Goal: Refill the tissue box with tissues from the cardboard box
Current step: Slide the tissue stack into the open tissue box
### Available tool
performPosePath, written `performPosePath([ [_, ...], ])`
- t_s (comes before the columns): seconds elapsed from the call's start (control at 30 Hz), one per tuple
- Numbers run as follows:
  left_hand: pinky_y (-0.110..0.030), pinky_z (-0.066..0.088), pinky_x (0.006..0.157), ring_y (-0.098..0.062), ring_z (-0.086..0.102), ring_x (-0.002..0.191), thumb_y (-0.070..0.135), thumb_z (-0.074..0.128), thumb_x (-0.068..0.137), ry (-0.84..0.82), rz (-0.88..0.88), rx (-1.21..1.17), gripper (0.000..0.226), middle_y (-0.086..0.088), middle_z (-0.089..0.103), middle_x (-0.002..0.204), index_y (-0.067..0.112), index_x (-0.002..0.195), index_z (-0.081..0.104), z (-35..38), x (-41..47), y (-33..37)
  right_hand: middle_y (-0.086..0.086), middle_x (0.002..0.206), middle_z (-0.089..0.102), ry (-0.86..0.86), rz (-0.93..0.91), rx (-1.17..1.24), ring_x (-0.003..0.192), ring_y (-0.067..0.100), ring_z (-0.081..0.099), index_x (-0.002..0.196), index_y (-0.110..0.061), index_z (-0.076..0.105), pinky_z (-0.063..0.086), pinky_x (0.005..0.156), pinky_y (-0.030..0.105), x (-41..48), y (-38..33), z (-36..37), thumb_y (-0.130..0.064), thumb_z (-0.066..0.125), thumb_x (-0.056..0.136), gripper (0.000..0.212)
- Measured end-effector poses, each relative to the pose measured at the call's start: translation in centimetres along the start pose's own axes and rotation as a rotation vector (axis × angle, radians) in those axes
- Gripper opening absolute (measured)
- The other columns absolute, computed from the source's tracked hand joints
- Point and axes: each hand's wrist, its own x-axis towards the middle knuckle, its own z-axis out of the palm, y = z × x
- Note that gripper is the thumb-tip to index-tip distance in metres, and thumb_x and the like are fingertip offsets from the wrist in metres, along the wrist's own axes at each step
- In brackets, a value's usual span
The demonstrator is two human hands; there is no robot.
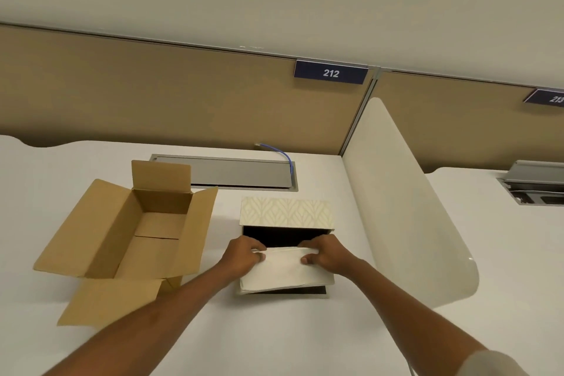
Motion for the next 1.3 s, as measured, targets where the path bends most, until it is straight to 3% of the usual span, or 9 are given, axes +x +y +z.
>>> performPosePath([
  [0.1,-0.016,0.038,0.088,-0.015,0.058,0.111,0.012,0.067,0.085,-0.014,0.016,0.011,0.025,-0.006,0.065,0.121,0.012,0.11,0.069,0.6,0.6,-0.9,-0.006,0.126,0.059,-0.014,-0.004,0.075,0.112,0.001,0.045,0.126,-0.013,0.063,0.027,0.084,-0.001,0.7,0.5,0.8,-0.016,0.075,0.083,0.044],
  [0.23,-0.027,0.042,0.097,-0.022,0.054,0.12,0.021,0.058,0.093,0.014,0.074,0.185,0.033,-0.007,0.061,0.129,0.011,0.124,0.06,1.4,1.4,-1.6,0.002,0.135,0.056,-0.005,0.071,0.043,0.125,0.015,0.048,0.131,-0.01,0.057,0.033,0.097,0.019,1.5,0.6,1.7,-0.02,0.071,0.087,0.048],
  [0.3,-0.032,0.047,0.089,-0.023,0.056,0.113,0.03,0.05,0.096,0.075,0.139,0.428,0.04,-0.009,0.059,0.125,0.01,0.131,0.052,1.7,1.6,-1.6,0.006,0.131,0.058,-0.004,0.107,-0.085,0.12,0.023,0.053,0.129,-0.008,0.057,0.041,0.099,0.029,1.8,0.5,1.7,-0.029,0.068,0.089,0.046],
  [0.4,-0.032,0.047,0.077,-0.021,0.059,0.096,0.037,0.043,0.096,0.19,0.297,0.783,0.046,-0.008,0.062,0.114,0.011,0.133,0.047,1.7,1.3,-1.6,0.006,0.12,0.061,0.085,0.095,-0.416,0.107,0.023,0.057,0.124,-0.012,0.053,0.051,0.082,0.035,1.5,-0.1,1.7,-0.049,0.06,0.089,0.052],
  [0.57,-0.041,0.047,0.089,-0.027,0.056,0.096,0.062,0.039,0.085,0.109,0.684,1.124,0.076,-0.012,0.061,0.115,0.004,0.134,0.045,2.1,0.3,-1.9,0.01,0.118,0.064,0.269,-0.08,-0.795,0.105,0.028,0.056,0.137,-0.004,0.045,0.045,0.081,0.039,0.1,-0.6,3.2,-0.068,0.051,0.083,0.083],
  [0.67,-0.046,0.038,0.103,-0.032,0.046,0.114,0.074,0.04,0.076,-0.003,0.625,1.174,0.1,-0.016,0.046,0.135,0.004,0.144,0.022,2.3,0.4,-1.9,0.017,0.128,0.057,0.235,-0.21,-0.892,0.112,0.034,0.052,0.142,0.004,0.035,0.04,0.095,0.044,-0.3,-0.7,4.5,-0.07,0.051,0.082,0.096],
  [0.8,-0.047,0.034,0.106,-0.035,0.041,0.121,0.067,0.059,0.07,-0.078,0.549,1.244,0.112,-0.019,0.035,0.143,0.005,0.148,0.008,2.7,0.8,-1.7,0.029,0.147,0.034,0.042,-0.369,-0.994,0.131,0.043,0.036,0.145,0.009,0.021,0.032,0.106,0.051,0.1,-0.3,4.9,-0.059,0.067,0.079,0.105],
  [1.03,-0.041,0.043,0.096,-0.032,0.049,0.109,0.045,0.079,0.061,-0.137,0.466,1.293,0.121,-0.02,0.039,0.136,0.004,0.148,0.005,2.7,1.9,-0.9,0.019,0.131,0.045,-0.057,-0.327,-1.046,0.107,0.032,0.048,0.144,0.004,0.025,0.037,0.096,0.045,2.0,-0.2,4.1,-0.048,0.08,0.057,0.115],
  [1.3,-0.04,0.041,0.097,-0.032,0.051,0.11,0.04,0.083,0.058,-0.198,0.414,1.277,0.123,-0.019,0.046,0.131,0.006,0.148,0.007,2.9,2.5,-0.6,0.013,0.121,0.052,-0.139,-0.288,-0.946,0.092,0.028,0.055,0.148,-0.002,0.018,0.046,0.079,0.038,2.5,-0.2,3.9,-0.037,0.076,0.063,0.108],
])
